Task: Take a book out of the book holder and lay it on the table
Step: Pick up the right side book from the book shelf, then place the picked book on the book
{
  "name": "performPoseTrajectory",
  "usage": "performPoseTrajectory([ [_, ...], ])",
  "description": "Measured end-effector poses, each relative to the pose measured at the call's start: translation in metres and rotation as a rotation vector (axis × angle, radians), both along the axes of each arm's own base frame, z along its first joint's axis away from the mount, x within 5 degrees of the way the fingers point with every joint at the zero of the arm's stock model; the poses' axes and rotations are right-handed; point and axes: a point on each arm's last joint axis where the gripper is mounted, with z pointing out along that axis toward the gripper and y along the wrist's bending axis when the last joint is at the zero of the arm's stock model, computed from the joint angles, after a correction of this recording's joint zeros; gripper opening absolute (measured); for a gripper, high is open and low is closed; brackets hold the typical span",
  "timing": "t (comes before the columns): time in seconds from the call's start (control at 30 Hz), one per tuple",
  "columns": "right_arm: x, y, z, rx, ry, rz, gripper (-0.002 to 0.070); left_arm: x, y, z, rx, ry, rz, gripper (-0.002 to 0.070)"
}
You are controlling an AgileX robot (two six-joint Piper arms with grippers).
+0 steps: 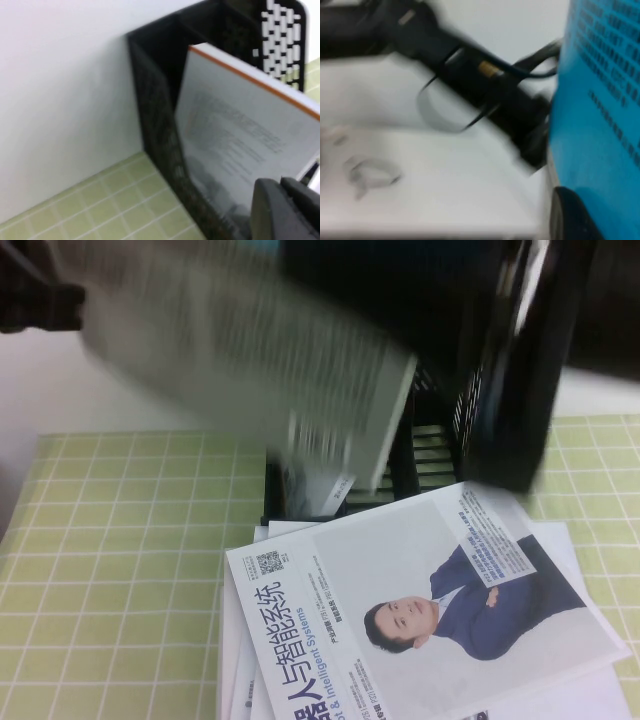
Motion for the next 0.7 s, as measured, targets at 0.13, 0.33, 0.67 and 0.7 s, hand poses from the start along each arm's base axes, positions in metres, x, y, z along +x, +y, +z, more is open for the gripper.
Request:
performPoseTrajectory([
  [0.13, -0.006, 0.006, -0.029, -0.278, 0.049, 0.122, 0.0199, -0.013, 0.006, 0.006, 0.022, -0.018, 0.041, -0.0003],
  [0.33, 0.017, 0.000, -0.082, -0.734, 0.173, -0.009, 0.0198, -0.023, 0.008, 0.009, 0.029, -0.006, 0.051, -0.0003],
  [0.67, 0.062, -0.043, -0.083, -1.091, -0.063, -0.584, 0.0198, -0.031, 0.009, 0.012, 0.004, 0.001, 0.060, -0.0003],
  [0.7, 0.064, -0.045, -0.082, -1.107, -0.090, -0.613, 0.0198, -0.031, 0.009, 0.012, 0.001, 0.002, 0.062, -0.0003],
])
